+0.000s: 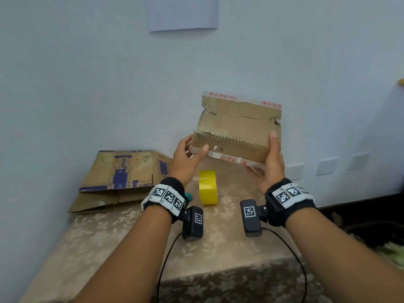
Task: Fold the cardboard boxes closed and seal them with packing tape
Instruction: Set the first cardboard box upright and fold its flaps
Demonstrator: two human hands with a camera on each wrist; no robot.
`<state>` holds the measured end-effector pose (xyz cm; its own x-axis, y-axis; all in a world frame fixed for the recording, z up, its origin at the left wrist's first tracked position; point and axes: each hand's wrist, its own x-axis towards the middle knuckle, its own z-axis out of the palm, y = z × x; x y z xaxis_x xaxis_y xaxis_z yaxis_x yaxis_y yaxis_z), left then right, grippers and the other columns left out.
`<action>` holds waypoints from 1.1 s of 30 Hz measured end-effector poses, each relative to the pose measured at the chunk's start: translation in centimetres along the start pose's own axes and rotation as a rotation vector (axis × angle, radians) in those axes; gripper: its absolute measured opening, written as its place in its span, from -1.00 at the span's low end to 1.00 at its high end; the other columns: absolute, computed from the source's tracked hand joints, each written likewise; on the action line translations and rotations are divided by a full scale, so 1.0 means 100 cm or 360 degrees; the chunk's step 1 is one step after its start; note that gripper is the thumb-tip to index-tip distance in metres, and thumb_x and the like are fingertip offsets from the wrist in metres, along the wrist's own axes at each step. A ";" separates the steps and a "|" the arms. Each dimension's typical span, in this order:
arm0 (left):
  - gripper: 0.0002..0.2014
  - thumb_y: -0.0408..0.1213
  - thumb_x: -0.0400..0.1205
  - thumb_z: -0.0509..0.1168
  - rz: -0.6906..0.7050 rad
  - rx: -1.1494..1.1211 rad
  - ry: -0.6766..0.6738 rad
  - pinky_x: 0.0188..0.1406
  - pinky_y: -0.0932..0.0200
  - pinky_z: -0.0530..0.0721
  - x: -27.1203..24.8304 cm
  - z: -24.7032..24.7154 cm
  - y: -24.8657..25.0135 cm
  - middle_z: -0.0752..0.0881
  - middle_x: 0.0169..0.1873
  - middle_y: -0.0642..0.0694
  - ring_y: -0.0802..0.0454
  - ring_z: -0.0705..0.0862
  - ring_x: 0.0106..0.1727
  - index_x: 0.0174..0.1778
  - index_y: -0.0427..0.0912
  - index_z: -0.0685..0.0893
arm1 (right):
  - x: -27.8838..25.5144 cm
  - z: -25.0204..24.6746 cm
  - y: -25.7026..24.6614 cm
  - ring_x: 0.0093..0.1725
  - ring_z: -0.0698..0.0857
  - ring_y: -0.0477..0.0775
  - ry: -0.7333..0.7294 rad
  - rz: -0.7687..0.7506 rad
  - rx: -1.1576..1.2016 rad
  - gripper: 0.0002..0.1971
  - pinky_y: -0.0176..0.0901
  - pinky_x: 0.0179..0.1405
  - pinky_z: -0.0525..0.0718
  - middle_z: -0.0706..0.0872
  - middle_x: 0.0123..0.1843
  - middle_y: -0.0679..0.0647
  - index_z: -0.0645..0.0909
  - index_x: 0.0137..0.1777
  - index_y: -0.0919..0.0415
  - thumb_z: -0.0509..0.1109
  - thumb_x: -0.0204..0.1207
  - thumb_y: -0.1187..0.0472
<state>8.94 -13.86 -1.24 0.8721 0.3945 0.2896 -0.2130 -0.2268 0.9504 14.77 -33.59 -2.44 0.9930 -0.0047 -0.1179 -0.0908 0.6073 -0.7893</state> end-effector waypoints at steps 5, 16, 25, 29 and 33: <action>-0.40 -0.21 0.52 0.61 -0.0072 0.0106 0.0222 0.26 0.08 0.66 0.006 -0.006 -0.007 0.65 0.32 -0.05 -0.04 0.66 0.35 0.44 -0.12 0.52 | 0.000 -0.001 0.011 0.36 0.69 0.23 -0.0102 0.0094 -0.0040 -0.17 0.24 -0.02 0.87 0.61 0.46 0.06 0.54 0.43 -0.10 0.55 0.24 -0.52; 0.04 0.23 0.33 0.65 -0.0650 0.0593 -0.0224 -0.35 0.03 0.79 -0.011 -0.008 0.019 0.62 0.19 -0.17 -0.12 0.77 -0.01 0.57 -0.01 0.21 | -0.003 -0.008 0.014 0.18 0.72 0.08 0.0108 0.0040 0.0097 -0.30 0.15 -0.06 0.89 0.64 0.22 0.02 0.55 0.43 0.12 0.65 0.40 -0.21; -0.05 -0.15 0.61 0.50 -0.0378 0.0750 -0.0005 0.20 0.06 0.57 -0.003 -0.025 0.015 0.36 0.66 -0.21 -0.21 0.46 0.56 0.79 -0.14 0.03 | -0.001 -0.012 0.017 0.24 0.72 0.03 0.0080 0.0017 0.0089 -0.42 0.13 0.10 0.83 0.71 0.27 0.00 0.59 0.42 0.06 0.66 0.45 -0.06; -0.18 -0.17 0.61 0.47 -0.0351 0.0570 0.0353 0.43 -0.02 0.51 0.000 -0.037 0.008 0.43 0.62 -0.21 -0.23 0.47 0.56 0.75 -0.12 0.20 | 0.004 -0.014 0.022 0.33 0.73 0.21 -0.0028 0.0023 -0.0006 -0.36 0.12 0.06 0.79 0.70 0.42 0.15 0.55 0.52 0.09 0.63 0.47 -0.03; -0.33 -0.22 0.61 0.45 -0.0341 0.0302 0.0605 0.40 -0.02 0.53 0.003 -0.042 0.010 0.47 0.56 -0.19 -0.20 0.49 0.52 0.64 -0.09 0.38 | 0.010 -0.023 0.023 0.30 0.71 0.14 -0.0163 0.0156 0.0048 -0.25 0.09 0.02 0.79 0.64 0.43 0.10 0.36 0.65 -0.06 0.61 0.52 0.20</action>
<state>7.13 -10.21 0.29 0.6570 0.7400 0.1444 0.0690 -0.2497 0.9659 15.32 -34.05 -5.79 0.9821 0.1360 -0.1300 -0.1869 0.6246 -0.7582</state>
